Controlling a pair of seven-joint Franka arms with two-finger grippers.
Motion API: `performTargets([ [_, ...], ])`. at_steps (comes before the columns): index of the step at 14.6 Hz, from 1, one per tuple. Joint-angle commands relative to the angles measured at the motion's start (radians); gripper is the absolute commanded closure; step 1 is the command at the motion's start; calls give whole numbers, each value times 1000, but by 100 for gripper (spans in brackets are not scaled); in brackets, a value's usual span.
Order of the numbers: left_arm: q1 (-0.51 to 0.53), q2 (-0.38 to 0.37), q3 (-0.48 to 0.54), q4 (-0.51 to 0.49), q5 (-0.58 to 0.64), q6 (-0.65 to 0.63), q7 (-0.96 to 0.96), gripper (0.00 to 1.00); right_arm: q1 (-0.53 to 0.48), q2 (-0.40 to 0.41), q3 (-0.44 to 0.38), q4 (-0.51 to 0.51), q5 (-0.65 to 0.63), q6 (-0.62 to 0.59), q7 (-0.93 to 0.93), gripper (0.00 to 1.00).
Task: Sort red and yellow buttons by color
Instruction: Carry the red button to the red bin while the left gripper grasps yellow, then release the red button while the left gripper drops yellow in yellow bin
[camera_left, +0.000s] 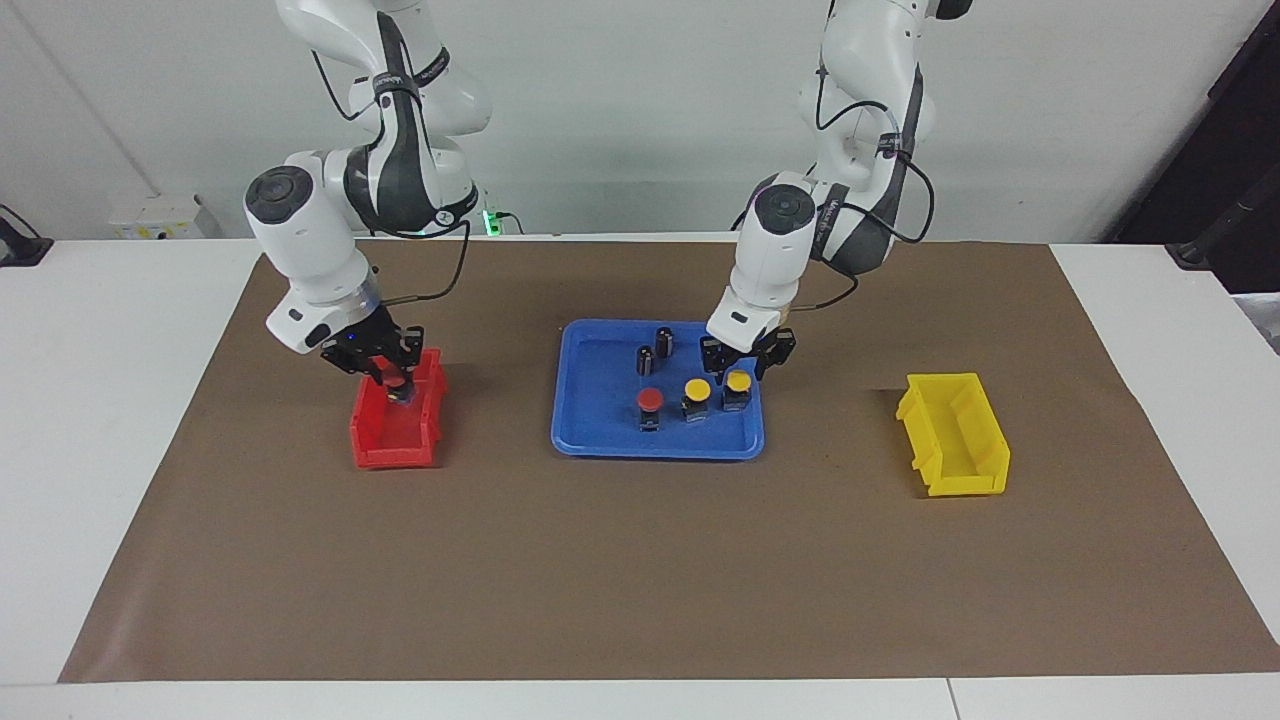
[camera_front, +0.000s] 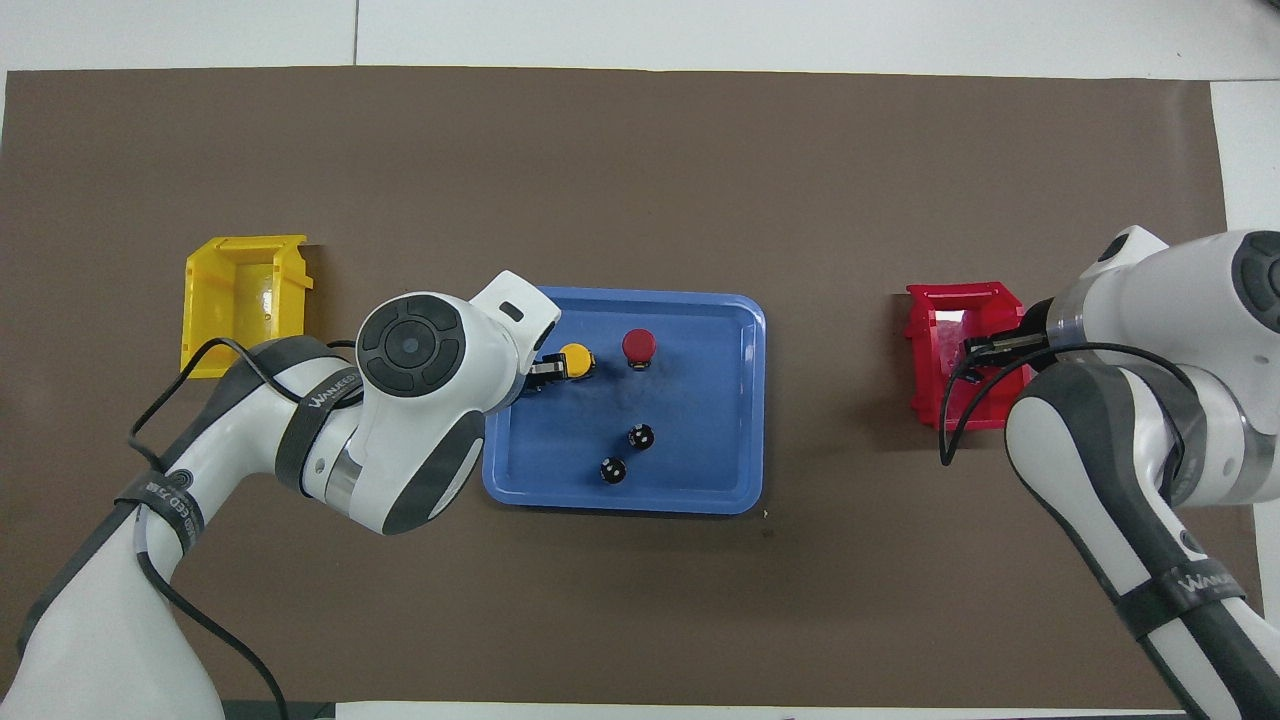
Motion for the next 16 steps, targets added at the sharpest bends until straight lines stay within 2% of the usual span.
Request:
performTargets([
  [1,-13,-9,14,19,2,9,-47,99,-11,-39,8,-97,29,104,-34,65],
  [3,-6,-29,17,129,2,-180,-41,99,-13,-37,8,-140,29,145,-47,64],
  [5,13,-46,23,267,2,-378,-25,99,-14,-40,7,-160,29,168,-57,59],
  [7,87,-106,29,295,4,-429,58,99,-14,-40,7,-160,29,168,-58,41],
  [8,162,-142,30,294,4,-472,165,99,-14,-40,7,-155,29,161,-61,37],
  [10,297,-167,31,295,4,-515,368,99,-14,-34,5,-123,28,121,-67,27],
  [11,360,-166,31,292,4,-503,454,99,-13,-19,5,-70,26,63,-78,24],
  [14,522,-167,31,252,4,-421,666,99,-14,50,4,163,11,-162,-78,23],
  [16,551,-146,31,232,4,-356,705,99,1,96,5,300,11,-262,-66,22],
])
